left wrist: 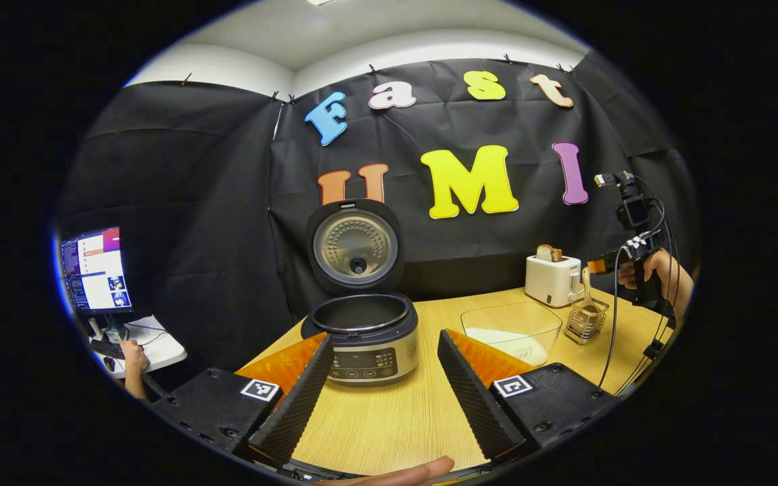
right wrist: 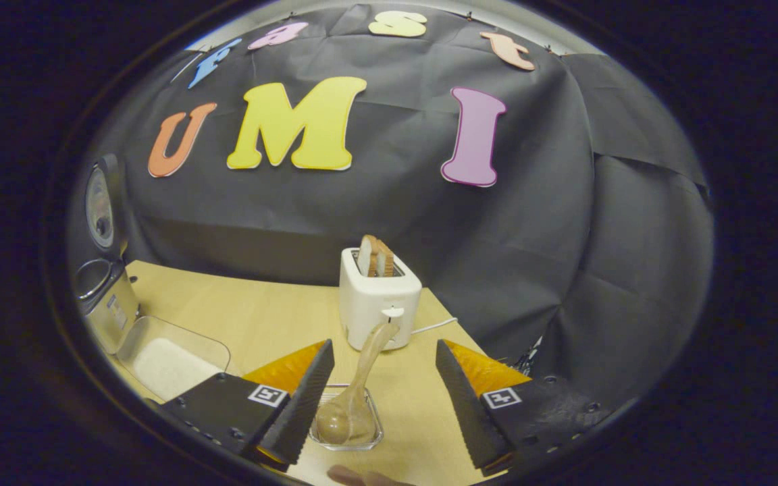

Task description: Close the left gripper, press the button to open the rice cooker; take a wooden spoon from the chopstick holder with the right hand, scoop a spoonful of rice and pour it into the rice cooker, then put the wooden spoon back into the chopstick holder.

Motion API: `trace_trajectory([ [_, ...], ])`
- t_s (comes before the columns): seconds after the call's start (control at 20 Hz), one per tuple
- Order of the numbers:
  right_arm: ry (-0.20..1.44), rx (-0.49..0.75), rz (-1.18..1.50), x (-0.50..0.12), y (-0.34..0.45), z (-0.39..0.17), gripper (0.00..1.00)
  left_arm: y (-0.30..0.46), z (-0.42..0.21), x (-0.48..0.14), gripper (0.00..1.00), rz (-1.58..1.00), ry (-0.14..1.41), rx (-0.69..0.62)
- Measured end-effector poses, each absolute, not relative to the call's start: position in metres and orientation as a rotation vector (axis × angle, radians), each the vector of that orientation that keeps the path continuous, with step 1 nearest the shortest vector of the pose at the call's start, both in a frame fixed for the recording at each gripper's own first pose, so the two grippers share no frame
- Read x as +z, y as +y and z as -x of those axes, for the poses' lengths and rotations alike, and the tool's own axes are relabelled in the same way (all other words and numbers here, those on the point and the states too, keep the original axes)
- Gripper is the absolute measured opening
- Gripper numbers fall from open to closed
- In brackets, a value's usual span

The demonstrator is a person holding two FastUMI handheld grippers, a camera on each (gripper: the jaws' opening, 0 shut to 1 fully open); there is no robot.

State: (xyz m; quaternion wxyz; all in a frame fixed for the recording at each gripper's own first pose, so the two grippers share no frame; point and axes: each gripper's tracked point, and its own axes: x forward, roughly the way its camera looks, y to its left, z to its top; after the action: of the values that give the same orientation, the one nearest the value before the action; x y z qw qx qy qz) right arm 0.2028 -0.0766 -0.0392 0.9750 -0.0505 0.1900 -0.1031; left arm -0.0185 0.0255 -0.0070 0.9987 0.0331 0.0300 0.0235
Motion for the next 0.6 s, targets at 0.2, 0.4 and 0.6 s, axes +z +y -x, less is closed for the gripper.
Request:
trace_trajectory([
  [0.2, 0.313, -0.132, 0.024, -0.033, -0.072, -0.188, 0.96, 0.028, 0.008, -0.003, 0.99, -0.059, 0.069, 0.068],
  [0.4, 0.244, -0.04, -0.01, -0.033, -0.065, -0.166, 0.97, 0.05, -0.033, 0.02, 0.95, 0.014, 0.09, 0.116],
  [0.6, 0.234, -0.034, 0.024, -0.043, -0.062, -0.148, 0.97, 0.074, -0.076, 0.056, 0.99, 0.009, 0.077, 0.168],
])
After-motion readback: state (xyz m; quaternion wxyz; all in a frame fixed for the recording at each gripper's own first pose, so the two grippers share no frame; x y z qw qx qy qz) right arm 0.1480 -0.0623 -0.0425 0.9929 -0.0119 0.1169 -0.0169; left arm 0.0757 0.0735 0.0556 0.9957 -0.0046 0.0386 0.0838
